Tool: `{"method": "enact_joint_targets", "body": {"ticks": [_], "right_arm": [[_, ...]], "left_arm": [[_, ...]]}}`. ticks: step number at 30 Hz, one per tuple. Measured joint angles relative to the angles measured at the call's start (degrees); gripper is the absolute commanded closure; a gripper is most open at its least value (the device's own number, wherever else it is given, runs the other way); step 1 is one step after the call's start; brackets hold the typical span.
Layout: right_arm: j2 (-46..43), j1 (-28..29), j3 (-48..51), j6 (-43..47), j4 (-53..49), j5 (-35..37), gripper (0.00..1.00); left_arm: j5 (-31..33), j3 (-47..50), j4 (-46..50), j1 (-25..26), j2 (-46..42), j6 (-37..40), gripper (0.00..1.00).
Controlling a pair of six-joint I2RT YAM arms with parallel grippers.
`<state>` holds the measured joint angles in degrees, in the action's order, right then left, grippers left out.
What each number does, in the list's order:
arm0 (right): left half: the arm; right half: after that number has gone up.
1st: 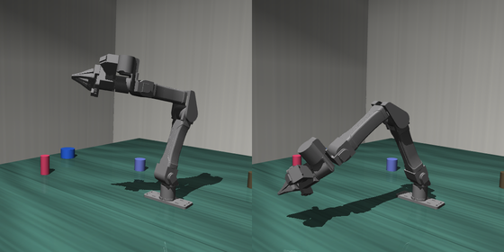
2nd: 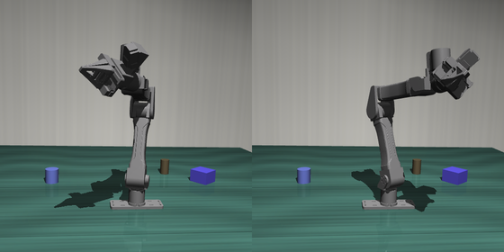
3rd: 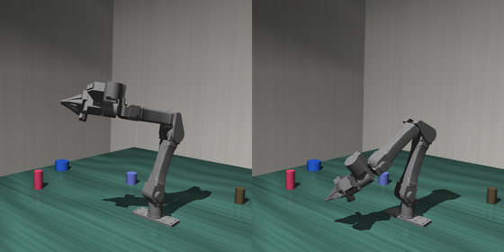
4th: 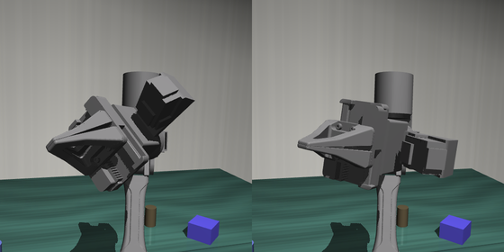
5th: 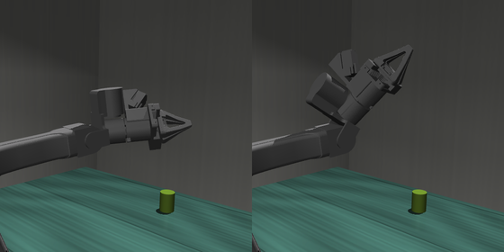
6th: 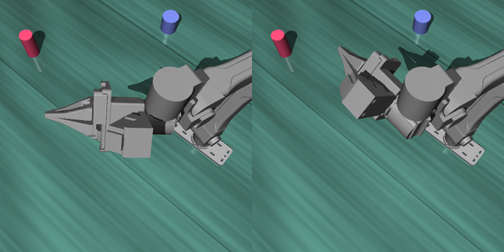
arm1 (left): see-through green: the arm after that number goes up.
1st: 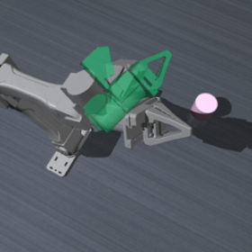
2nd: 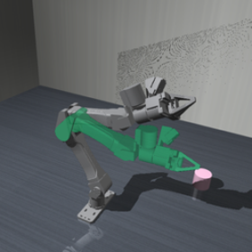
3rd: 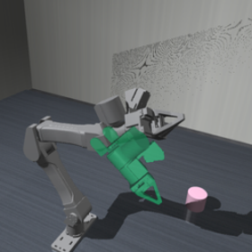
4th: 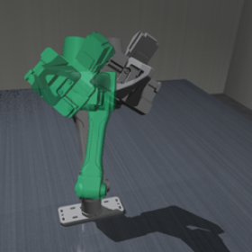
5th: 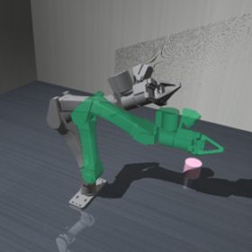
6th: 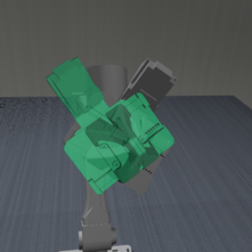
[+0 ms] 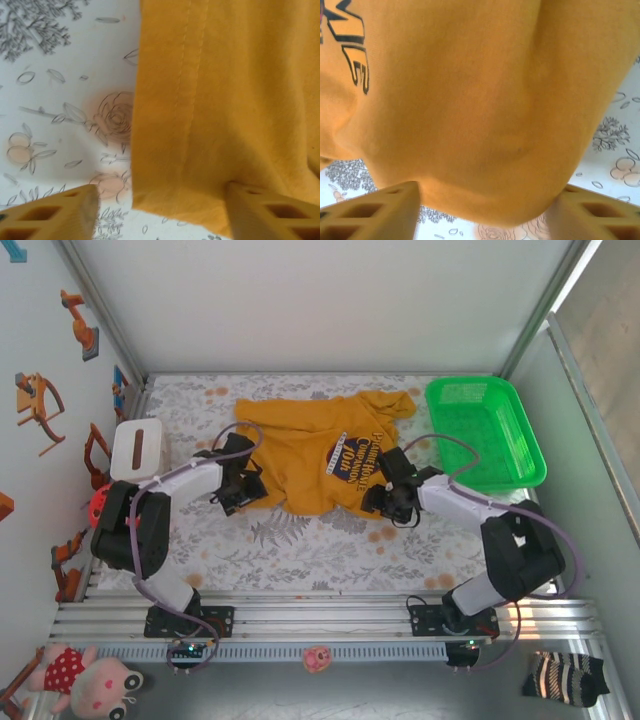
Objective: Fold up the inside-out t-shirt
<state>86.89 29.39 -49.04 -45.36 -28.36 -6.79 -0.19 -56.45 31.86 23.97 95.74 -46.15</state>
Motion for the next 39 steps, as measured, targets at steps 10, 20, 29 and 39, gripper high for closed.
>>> {"method": "enact_joint_targets", "body": {"ticks": [10, 20, 29, 39], "right_arm": [[-3.78, -5.18, -0.42, 0.63, -0.9, 0.52, 1.0], [-15.54, -14.91, -8.48, 5.77, -9.16, 0.94, 1.0], [-22.36, -15.87, -10.08, 6.95, -17.27, 2.19, 1.0], [-30.56, -15.98, -0.76, 5.27, -22.53, -0.42, 0.66]], "left_arm": [[-0.79, -5.75, -1.09, -5.68, 2.58, 4.72, 1.0], [-8.55, -9.92, 3.32, -19.87, -12.28, 9.51, 1.0], [-14.8, -6.6, 7.96, -22.69, -22.32, 9.73, 1.0], [-18.47, 5.29, 12.9, -22.88, -34.47, 8.41, 0.52]]}}
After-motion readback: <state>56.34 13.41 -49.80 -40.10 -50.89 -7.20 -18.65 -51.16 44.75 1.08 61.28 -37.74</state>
